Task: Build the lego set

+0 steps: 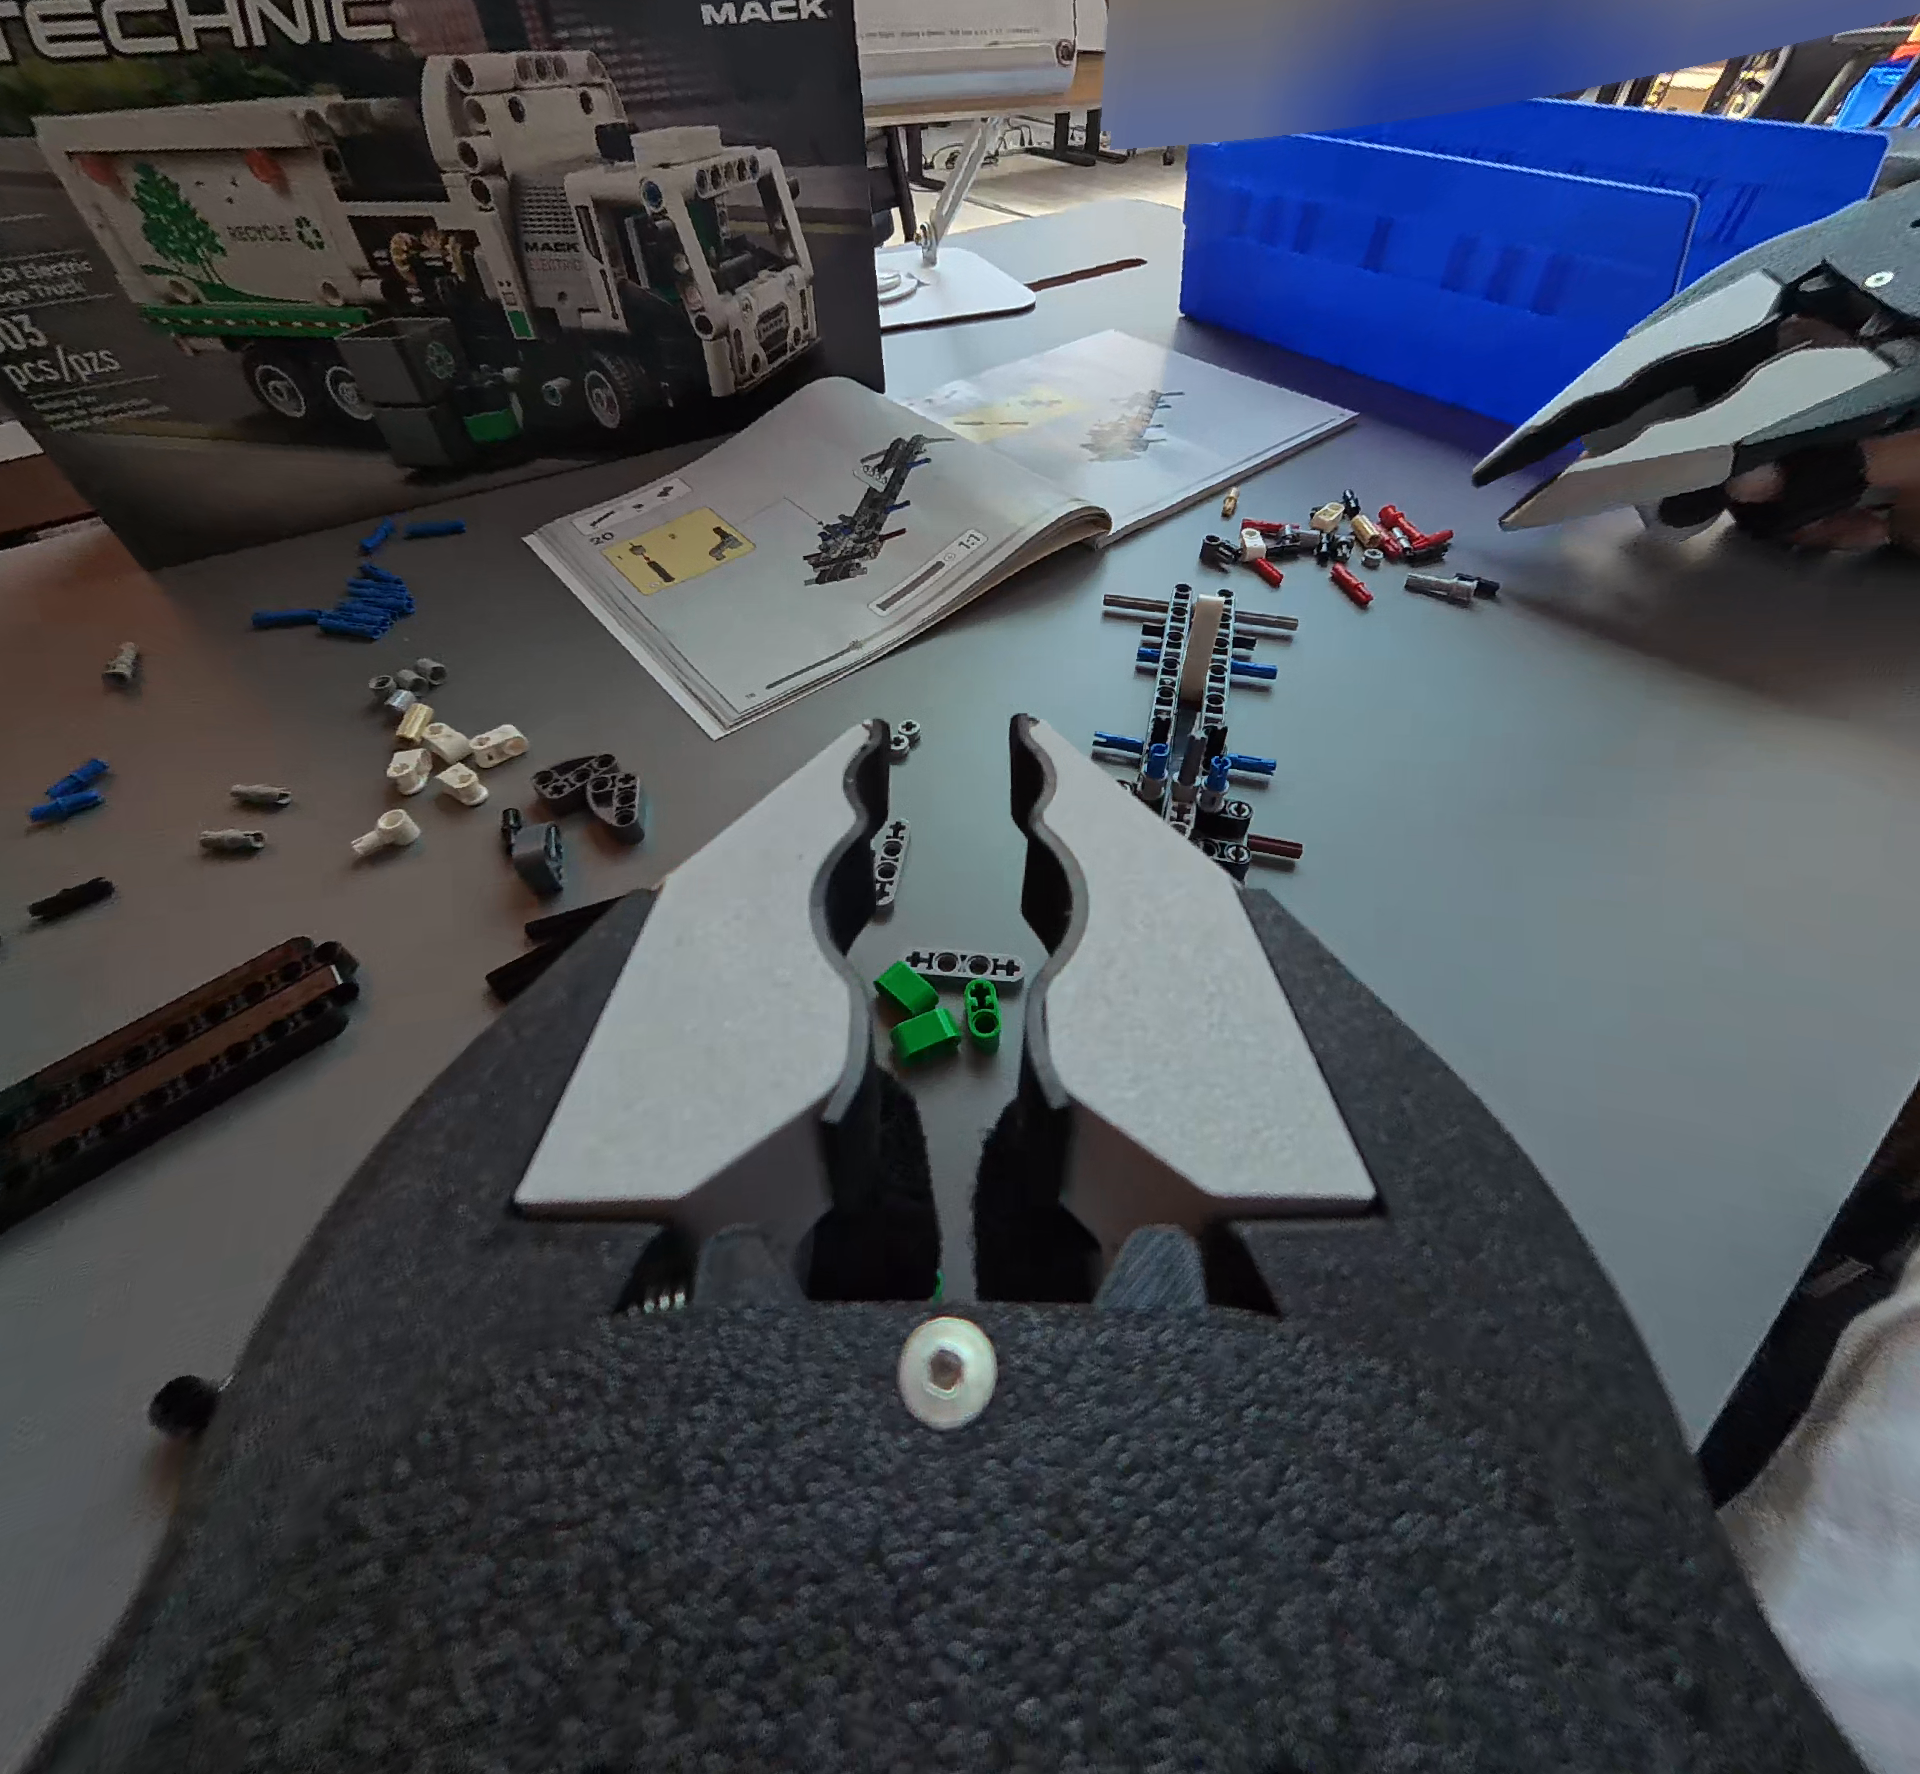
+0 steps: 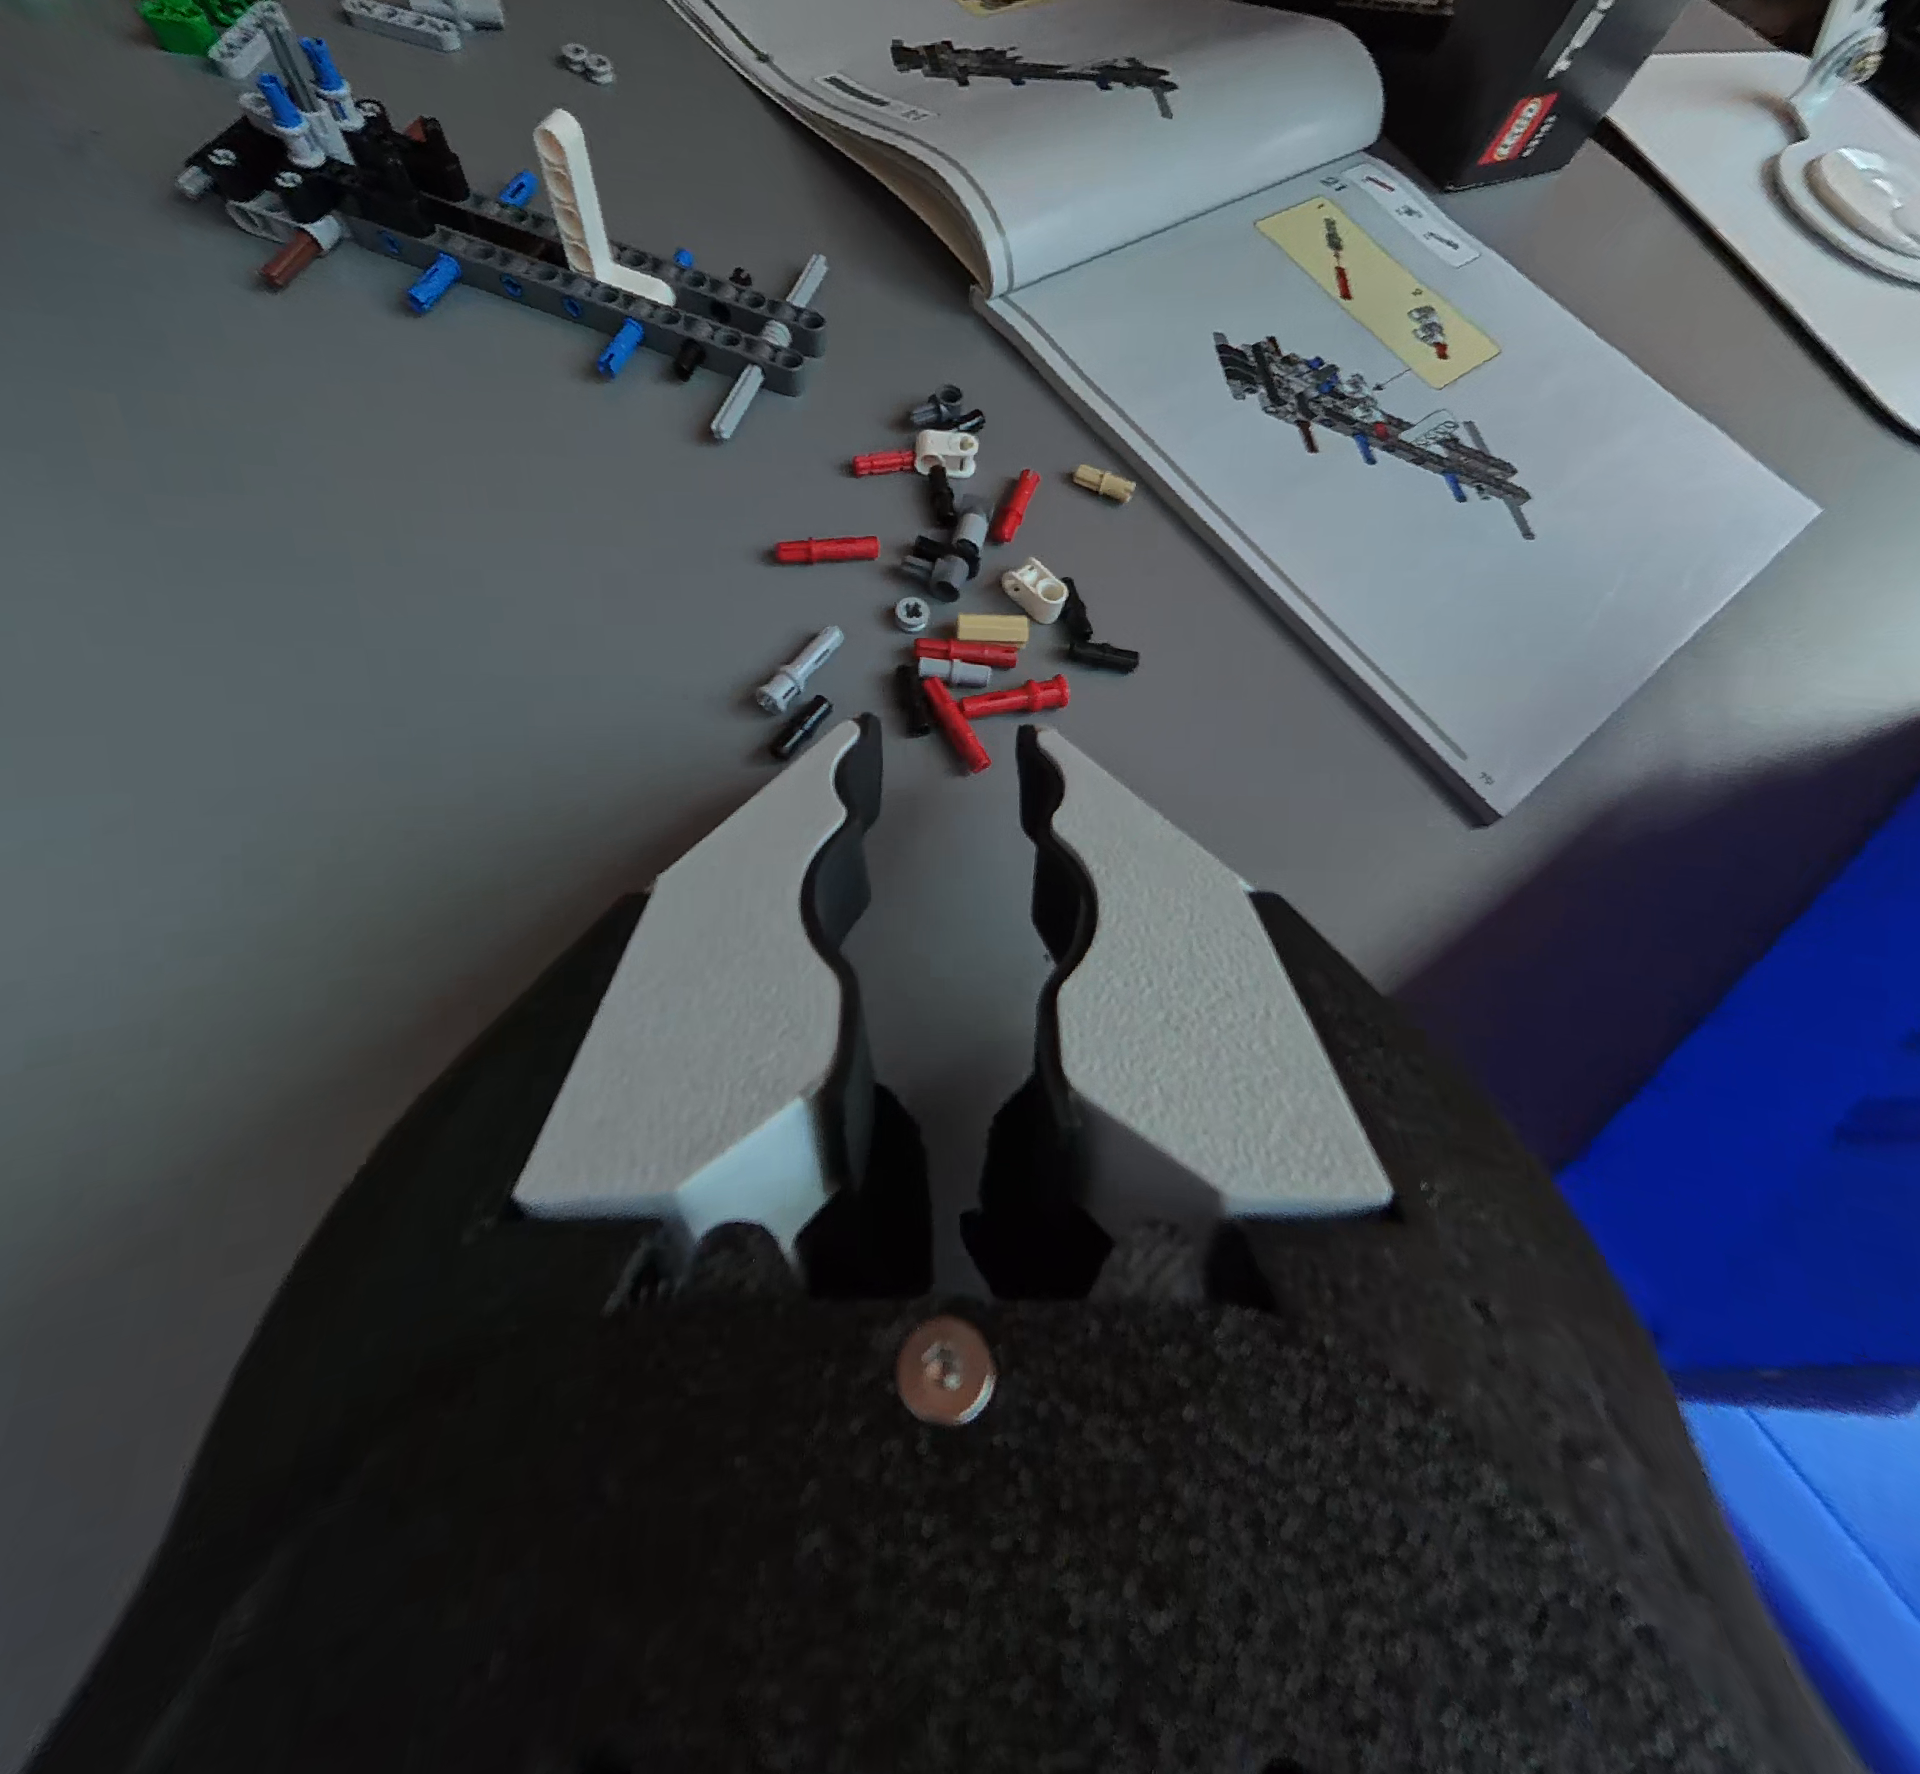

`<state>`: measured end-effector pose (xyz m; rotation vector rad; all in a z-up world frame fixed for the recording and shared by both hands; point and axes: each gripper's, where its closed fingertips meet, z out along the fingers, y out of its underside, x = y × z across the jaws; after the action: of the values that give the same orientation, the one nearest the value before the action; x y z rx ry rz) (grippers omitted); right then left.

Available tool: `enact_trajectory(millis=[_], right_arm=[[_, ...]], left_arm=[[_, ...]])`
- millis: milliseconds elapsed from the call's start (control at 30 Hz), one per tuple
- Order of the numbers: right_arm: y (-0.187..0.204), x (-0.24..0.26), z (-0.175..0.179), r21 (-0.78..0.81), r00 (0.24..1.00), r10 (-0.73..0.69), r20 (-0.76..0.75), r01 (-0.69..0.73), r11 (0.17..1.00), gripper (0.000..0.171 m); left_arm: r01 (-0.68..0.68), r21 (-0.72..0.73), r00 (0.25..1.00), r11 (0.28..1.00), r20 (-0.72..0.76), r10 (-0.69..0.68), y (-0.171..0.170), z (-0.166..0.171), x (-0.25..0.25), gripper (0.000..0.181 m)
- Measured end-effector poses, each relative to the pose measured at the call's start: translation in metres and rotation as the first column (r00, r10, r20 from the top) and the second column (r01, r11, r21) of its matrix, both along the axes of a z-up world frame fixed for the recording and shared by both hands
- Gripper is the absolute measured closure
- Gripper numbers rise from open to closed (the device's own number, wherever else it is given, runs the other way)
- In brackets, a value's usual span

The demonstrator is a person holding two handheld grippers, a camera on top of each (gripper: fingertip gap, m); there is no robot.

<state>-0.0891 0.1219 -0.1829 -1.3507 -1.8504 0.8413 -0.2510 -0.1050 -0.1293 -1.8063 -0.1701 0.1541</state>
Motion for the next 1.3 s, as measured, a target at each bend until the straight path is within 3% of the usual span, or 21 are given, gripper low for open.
enact_trajectory(millis=[167,267,433,600,833,1300], right_arm=[[-0.005,-0.001,0.005,-0.108,0.990,0.138,0.018,-0.136,0.985,0.152],[-0.009,-0.004,0.010,-0.129,0.981,0.191,0.021,-0.187,0.974,0.152],[-0.004,0.000,-0.006,-0.112,0.987,0.143,0.067,-0.135,0.984,0.147],[0.005,0.001,0.000,-0.054,0.995,0.100,0.013,-0.099,0.994,0.151],[0.002,0.001,-0.011,-0.091,0.987,0.129,0.092,-0.121,0.988,0.150],[0.001,0.002,-0.019,-0.019,0.983,0.131,0.131,-0.129,0.991,0.150]], left_arm=[[-0.021,-0.118,1.000,0.993,0.021,0.023,-0.003,-0.018,-0.003,0.154],[-0.046,-0.094,0.999,0.994,0.001,0.046,-0.011,-0.014,-0.004,0.154],[-0.091,-0.050,0.996,0.995,-0.013,0.091,-0.016,-0.007,-0.010,0.155],[-0.149,0.000,0.984,0.989,-0.102,0.148,-0.019,0.002,-0.017,0.162],[-0.198,0.020,0.970,0.980,-0.138,0.199,-0.022,0.006,-0.023,0.163],[-0.203,0.017,0.967,0.979,-0.151,0.204,-0.022,0.006,-0.023,0.164]])
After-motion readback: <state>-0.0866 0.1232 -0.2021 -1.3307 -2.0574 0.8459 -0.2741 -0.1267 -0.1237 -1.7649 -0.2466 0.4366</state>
